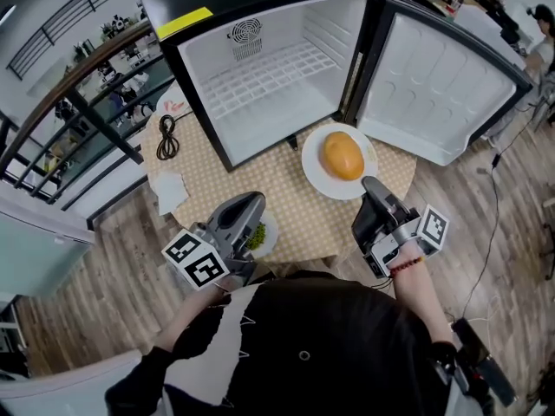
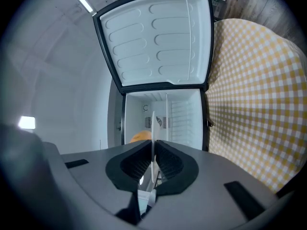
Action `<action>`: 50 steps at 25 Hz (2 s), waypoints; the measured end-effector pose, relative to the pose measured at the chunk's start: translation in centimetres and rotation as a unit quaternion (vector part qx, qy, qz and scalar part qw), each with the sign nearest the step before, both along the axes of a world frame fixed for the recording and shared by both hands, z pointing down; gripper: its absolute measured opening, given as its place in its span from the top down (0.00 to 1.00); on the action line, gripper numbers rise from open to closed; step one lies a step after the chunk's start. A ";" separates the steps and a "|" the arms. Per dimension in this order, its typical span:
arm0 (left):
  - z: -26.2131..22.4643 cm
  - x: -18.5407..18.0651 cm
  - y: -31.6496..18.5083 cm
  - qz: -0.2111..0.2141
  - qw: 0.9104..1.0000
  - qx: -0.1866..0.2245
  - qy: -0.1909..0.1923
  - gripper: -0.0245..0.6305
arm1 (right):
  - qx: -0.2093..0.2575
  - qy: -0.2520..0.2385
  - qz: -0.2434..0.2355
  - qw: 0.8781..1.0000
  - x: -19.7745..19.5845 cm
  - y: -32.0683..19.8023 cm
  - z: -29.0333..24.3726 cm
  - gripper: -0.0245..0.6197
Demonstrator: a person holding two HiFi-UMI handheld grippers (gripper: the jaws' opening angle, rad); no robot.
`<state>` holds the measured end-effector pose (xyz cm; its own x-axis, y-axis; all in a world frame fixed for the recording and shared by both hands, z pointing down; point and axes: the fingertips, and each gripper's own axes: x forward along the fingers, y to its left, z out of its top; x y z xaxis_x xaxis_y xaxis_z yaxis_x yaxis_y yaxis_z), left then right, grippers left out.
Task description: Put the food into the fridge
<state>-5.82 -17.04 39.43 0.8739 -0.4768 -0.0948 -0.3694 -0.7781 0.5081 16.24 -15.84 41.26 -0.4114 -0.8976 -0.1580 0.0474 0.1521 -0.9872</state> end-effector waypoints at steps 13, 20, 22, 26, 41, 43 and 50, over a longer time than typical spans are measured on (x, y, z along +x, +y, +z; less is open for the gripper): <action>0.6 -3.0 -2.8 0.027 1.000 0.001 0.002 0.94 | 0.008 -0.004 0.040 0.999 -2.2 -2.7 -0.7 0.90; 1.3 -4.5 -3.4 0.021 1.000 0.000 0.005 0.94 | 0.018 -0.011 0.052 0.998 -2.7 -4.5 -1.2 0.90; 1.6 -5.1 -3.6 0.011 1.000 -0.004 0.008 0.94 | 0.017 -0.011 0.050 0.999 -2.9 -4.9 -1.4 0.90; 1.8 -6.0 -3.5 -0.009 1.000 -0.010 0.014 0.94 | 0.013 -0.002 0.043 0.999 -3.1 -5.5 -1.9 0.90; -0.1 -7.0 -4.0 -0.117 0.993 -0.010 0.020 0.94 | -0.013 0.006 -0.017 1.000 -2.4 -11.2 -3.1 0.90; -0.3 -7.3 -3.9 -0.131 0.991 -0.010 0.018 0.94 | -0.017 0.006 -0.021 1.000 -2.2 -11.9 -3.0 0.90; 0.2 -9.4 -2.5 -0.182 0.983 -0.017 0.004 0.94 | -0.014 0.005 -0.026 1.000 -2.1 -15.1 -3.0 0.90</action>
<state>-15.19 -19.53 39.59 0.6444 -0.7606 -0.0796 -0.6160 -0.5779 0.5353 14.18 -30.96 38.29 -0.4595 -0.8787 -0.1291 0.0442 0.1225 -0.9915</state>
